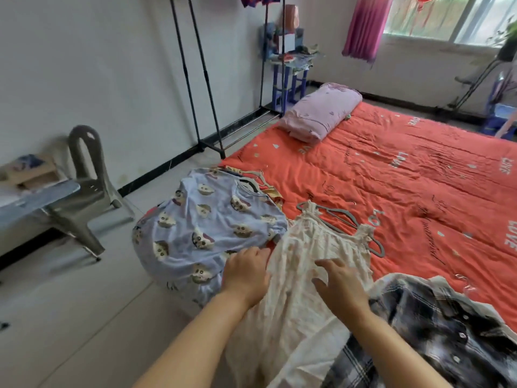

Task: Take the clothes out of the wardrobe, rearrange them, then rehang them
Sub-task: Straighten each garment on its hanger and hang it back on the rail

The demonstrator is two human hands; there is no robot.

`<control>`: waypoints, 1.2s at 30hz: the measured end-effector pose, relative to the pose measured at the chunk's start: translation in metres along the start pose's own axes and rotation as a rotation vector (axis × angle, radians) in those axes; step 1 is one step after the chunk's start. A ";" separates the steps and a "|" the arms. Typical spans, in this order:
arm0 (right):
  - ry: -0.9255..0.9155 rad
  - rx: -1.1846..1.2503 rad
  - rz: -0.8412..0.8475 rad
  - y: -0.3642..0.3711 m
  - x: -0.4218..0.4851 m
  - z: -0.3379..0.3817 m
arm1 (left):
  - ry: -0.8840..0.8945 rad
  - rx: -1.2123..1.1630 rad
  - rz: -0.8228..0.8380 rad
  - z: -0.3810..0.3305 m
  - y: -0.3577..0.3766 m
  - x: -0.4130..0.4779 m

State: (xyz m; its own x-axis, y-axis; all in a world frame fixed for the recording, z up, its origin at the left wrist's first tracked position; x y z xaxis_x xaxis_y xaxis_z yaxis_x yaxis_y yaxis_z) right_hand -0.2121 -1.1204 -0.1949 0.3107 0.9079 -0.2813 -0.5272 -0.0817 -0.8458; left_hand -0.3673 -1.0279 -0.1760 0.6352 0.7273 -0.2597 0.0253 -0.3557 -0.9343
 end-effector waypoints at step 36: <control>0.247 0.070 0.084 0.052 0.397 0.176 | 0.105 0.123 0.240 0.311 -0.117 0.342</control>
State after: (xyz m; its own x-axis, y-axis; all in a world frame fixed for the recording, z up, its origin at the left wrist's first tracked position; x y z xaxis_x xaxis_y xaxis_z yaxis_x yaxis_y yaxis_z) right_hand -0.2554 -0.6918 -0.2708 0.4428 0.7708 -0.4581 -0.6095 -0.1159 -0.7842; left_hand -0.3930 -0.5555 -0.2312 0.6880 0.5640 -0.4567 -0.2255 -0.4320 -0.8732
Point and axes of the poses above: each hand's wrist, its own x-axis towards the middle knuckle, its own y-axis out of the palm, z = x × y, the point moved 6 cm from there along x, towards the middle knuckle, and after that the axes turned 12 degrees about z, right-handed, at the moved point
